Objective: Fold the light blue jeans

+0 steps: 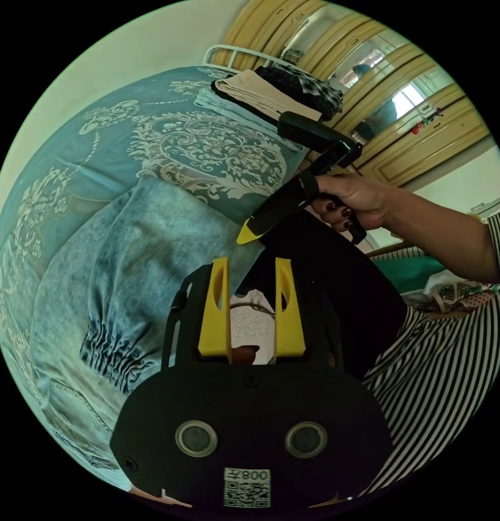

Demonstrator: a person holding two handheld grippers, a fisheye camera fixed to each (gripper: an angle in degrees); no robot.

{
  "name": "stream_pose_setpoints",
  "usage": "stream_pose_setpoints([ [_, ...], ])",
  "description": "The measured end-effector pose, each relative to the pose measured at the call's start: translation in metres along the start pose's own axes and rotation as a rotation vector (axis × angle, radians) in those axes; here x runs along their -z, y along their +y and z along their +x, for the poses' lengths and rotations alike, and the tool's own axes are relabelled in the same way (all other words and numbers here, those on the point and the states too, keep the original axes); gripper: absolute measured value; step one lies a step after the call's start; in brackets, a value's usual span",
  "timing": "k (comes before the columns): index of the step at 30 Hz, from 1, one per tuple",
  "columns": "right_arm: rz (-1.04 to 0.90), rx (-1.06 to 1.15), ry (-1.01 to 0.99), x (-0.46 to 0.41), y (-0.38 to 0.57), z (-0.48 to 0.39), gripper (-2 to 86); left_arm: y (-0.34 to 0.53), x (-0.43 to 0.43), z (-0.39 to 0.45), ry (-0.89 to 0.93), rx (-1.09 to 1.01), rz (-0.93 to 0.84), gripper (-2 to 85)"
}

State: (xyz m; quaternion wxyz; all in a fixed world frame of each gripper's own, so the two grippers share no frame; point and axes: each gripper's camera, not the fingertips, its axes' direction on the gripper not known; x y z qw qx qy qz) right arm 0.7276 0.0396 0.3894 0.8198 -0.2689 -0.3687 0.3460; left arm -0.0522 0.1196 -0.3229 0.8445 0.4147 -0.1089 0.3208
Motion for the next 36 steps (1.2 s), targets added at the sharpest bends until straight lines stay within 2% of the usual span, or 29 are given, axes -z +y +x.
stream_pose_setpoints([
  [4, 0.01, 0.026, -0.075, 0.011, 0.001, -0.002, 7.4, -0.006, -0.02, 0.014, -0.077, 0.012, -0.032, 12.6],
  [7, 0.011, 0.044, -0.101, 0.014, 0.0, -0.009, 7.6, -0.003, -0.026, 0.021, -0.177, 0.033, -0.032, 9.1],
  [13, 0.02, 0.098, -0.13, 0.029, -0.005, -0.022, 7.4, 0.015, -0.018, 0.01, -0.098, 0.095, 0.027, 5.0],
  [16, 0.122, 0.067, -0.164, 0.049, -0.011, -0.017, 6.9, 0.025, -0.018, 0.011, -0.095, 0.086, 0.044, 4.4],
  [21, 0.225, 0.023, -0.083, 0.067, -0.053, -0.022, 8.8, 0.047, -0.019, 0.008, -0.086, 0.075, 0.068, 4.1],
  [29, 0.149, -0.004, -0.105, 0.04, -0.107, -0.044, 9.0, 0.085, -0.024, -0.009, -0.056, 0.077, 0.103, 3.9],
  [36, 0.144, 0.018, -0.136, 0.031, -0.107, -0.071, 3.5, 0.123, -0.025, -0.023, 0.004, 0.037, 0.142, 3.7],
])
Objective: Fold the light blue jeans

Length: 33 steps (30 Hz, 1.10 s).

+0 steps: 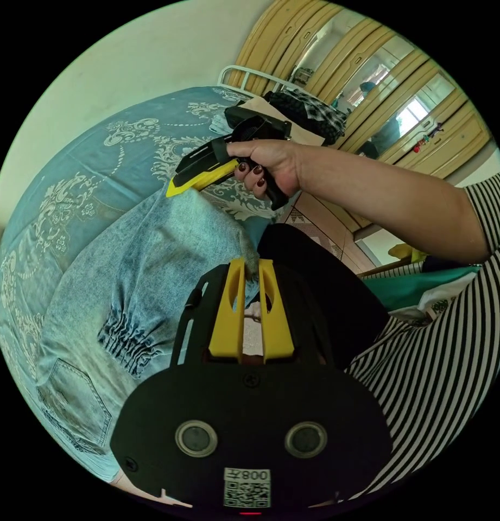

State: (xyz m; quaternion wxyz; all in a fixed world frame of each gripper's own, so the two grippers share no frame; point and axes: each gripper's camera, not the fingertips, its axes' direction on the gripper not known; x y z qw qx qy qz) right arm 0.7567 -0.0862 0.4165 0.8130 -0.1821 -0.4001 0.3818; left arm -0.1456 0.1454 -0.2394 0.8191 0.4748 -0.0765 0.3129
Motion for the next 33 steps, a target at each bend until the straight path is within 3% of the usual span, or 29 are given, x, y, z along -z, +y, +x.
stream_pose_setpoints([
  [10, 0.112, -0.02, 0.011, 0.012, 0.035, -0.033, 2.3, 0.07, 0.01, -0.031, 0.112, -0.048, 0.115, 3.8],
  [16, 0.147, 0.045, -0.081, -0.028, 0.041, -0.094, 2.2, 0.175, 0.065, -0.102, 0.198, 0.111, 0.316, 3.5],
  [23, 0.05, 0.228, -0.127, -0.133, 0.025, -0.208, 2.3, 0.335, 0.132, -0.187, 0.167, 0.315, 0.577, 3.2],
  [33, -0.14, 0.33, 0.035, -0.342, -0.018, -0.325, 2.4, 0.545, 0.135, -0.308, 0.14, 0.655, 0.721, 3.1],
])
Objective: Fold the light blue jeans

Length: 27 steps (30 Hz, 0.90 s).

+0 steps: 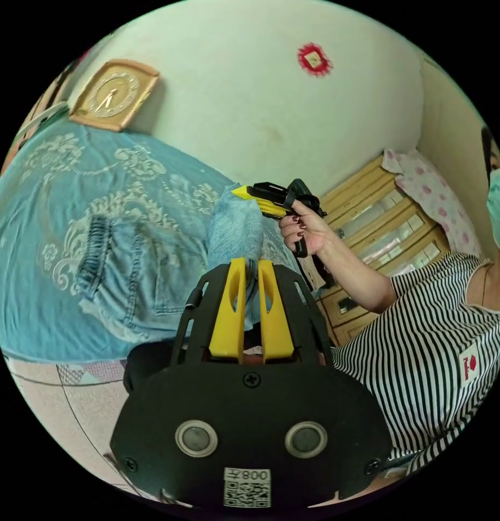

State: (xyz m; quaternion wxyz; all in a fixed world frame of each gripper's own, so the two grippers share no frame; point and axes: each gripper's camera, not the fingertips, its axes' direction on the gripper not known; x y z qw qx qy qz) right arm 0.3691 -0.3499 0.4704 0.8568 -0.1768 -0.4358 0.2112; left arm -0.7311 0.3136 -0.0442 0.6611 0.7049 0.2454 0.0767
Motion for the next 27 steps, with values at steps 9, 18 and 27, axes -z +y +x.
stream_pose_setpoints([
  [9, -0.142, -0.002, 0.16, -0.148, -0.068, -0.038, 2.5, 0.036, 0.055, -0.14, -0.028, 0.186, 0.08, 3.4],
  [18, -0.205, -0.022, 0.232, -0.238, -0.108, -0.056, 3.7, 0.068, 0.083, -0.238, -0.013, 0.322, 0.147, 3.4],
  [27, -0.268, 0.06, 0.232, -0.291, -0.13, -0.08, 7.7, 0.097, 0.1, -0.288, -0.011, 0.41, 0.185, 3.6],
])
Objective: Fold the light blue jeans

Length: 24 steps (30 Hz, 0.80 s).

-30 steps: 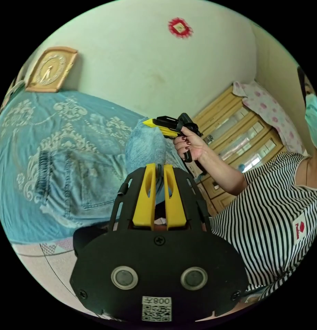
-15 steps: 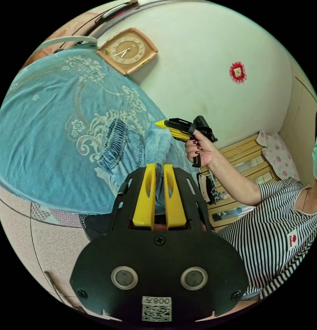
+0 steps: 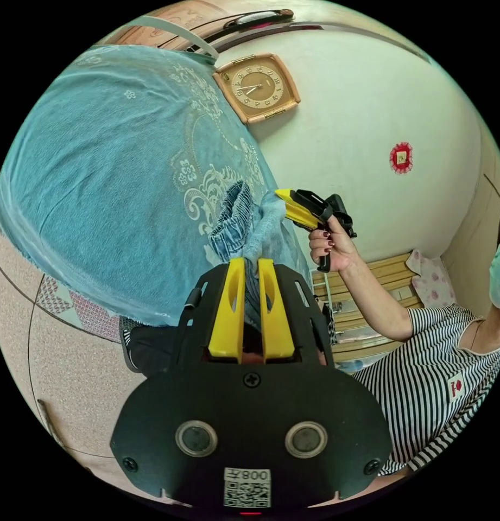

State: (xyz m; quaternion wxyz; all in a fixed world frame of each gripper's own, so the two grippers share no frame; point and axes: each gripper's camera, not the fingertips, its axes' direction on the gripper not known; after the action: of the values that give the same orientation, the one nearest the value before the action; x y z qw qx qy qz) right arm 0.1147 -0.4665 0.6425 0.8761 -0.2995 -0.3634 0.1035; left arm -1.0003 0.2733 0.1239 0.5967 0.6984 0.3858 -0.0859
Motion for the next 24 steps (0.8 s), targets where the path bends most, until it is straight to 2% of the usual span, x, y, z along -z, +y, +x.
stream_pose_setpoints([
  [6, 0.02, 0.1, -0.005, -0.002, -0.004, -0.021, 7.4, 0.001, 0.011, -0.002, -0.022, -0.049, 0.038, 3.5],
  [17, -0.059, 0.112, 0.082, -0.04, -0.035, -0.049, 7.1, 0.001, 0.029, -0.004, -0.106, -0.002, 0.12, 4.4],
  [21, -0.029, 0.14, 0.02, -0.031, -0.029, -0.054, 6.6, 0.002, 0.04, 0.029, -0.21, -0.087, 0.193, 3.0],
  [24, 0.03, 0.206, -0.026, -0.015, -0.014, -0.064, 4.3, -0.005, 0.031, 0.064, -0.261, -0.216, 0.161, 1.7],
])
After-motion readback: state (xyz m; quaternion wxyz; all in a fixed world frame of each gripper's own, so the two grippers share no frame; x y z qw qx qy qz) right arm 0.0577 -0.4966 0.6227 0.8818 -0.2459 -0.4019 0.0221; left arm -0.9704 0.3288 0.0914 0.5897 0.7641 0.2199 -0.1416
